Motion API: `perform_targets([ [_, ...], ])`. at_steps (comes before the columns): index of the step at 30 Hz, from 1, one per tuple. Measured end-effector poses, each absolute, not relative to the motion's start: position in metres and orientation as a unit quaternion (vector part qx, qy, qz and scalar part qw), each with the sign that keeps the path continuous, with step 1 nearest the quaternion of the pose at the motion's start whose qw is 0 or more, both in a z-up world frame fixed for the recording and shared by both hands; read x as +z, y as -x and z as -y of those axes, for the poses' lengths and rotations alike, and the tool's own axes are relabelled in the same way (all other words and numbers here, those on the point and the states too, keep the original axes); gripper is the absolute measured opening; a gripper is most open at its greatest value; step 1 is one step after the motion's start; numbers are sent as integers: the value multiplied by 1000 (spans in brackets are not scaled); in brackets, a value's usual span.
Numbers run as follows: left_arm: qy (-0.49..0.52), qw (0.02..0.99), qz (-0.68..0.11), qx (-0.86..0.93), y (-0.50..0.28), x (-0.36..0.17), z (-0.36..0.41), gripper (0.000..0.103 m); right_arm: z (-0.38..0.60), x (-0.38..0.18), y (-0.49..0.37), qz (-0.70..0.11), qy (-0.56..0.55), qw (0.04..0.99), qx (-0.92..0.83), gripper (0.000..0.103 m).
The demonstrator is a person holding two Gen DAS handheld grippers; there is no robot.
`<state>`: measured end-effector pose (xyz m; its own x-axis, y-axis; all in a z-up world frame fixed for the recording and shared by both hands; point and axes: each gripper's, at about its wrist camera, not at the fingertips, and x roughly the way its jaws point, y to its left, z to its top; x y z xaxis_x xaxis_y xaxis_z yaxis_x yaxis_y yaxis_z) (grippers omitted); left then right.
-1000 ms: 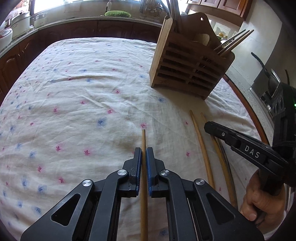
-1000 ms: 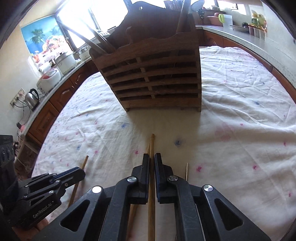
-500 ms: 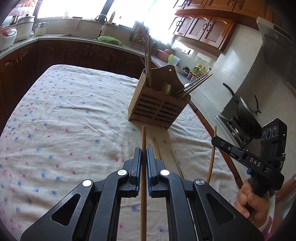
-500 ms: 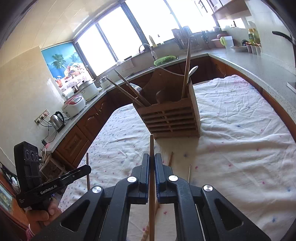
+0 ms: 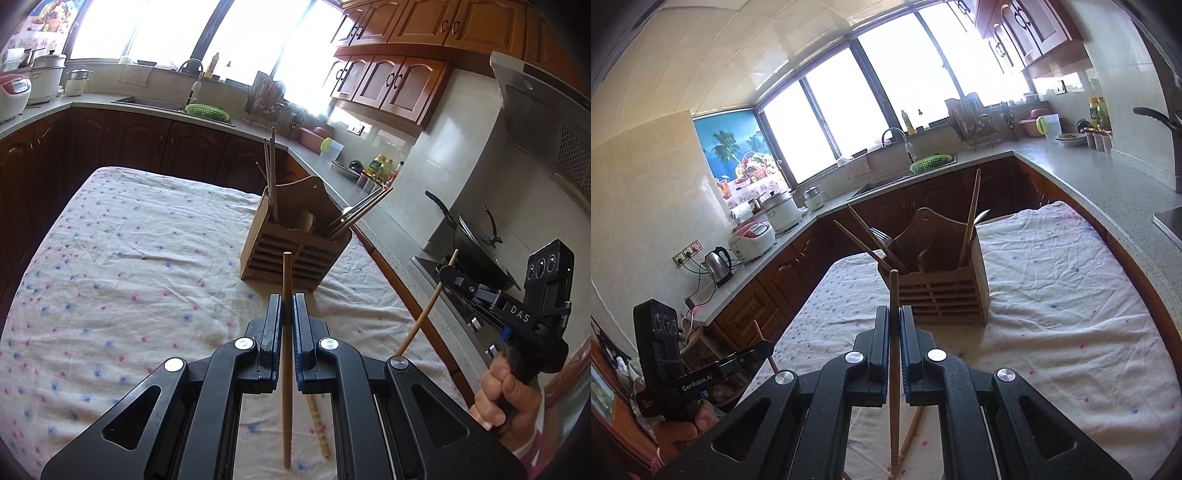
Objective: Organize utensils
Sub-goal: 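Carry both chopsticks over the holder, lower them in and open both tools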
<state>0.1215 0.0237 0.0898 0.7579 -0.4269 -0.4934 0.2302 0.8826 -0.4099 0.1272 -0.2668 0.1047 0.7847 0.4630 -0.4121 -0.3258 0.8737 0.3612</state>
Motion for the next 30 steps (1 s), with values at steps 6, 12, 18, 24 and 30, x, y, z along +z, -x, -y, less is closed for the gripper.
perform_targets([
  [6,161,926,-294,-177,-124,94,-24,4,268,106,-131,-248,-138,935,211,6],
  [12,160,929,-284,-173,-132,101,-25,4,269,109,-137,-241,-139,938,206,6],
  [18,152,939,-260,-164,-147,117,-19,4,271,120,-149,-219,-133,948,188,6],
  [24,126,954,-218,-162,-171,148,-8,4,271,144,-171,-181,-128,960,172,6],
  [30,104,968,-164,-156,-206,188,3,5,272,179,-200,-117,-124,975,140,6],
])
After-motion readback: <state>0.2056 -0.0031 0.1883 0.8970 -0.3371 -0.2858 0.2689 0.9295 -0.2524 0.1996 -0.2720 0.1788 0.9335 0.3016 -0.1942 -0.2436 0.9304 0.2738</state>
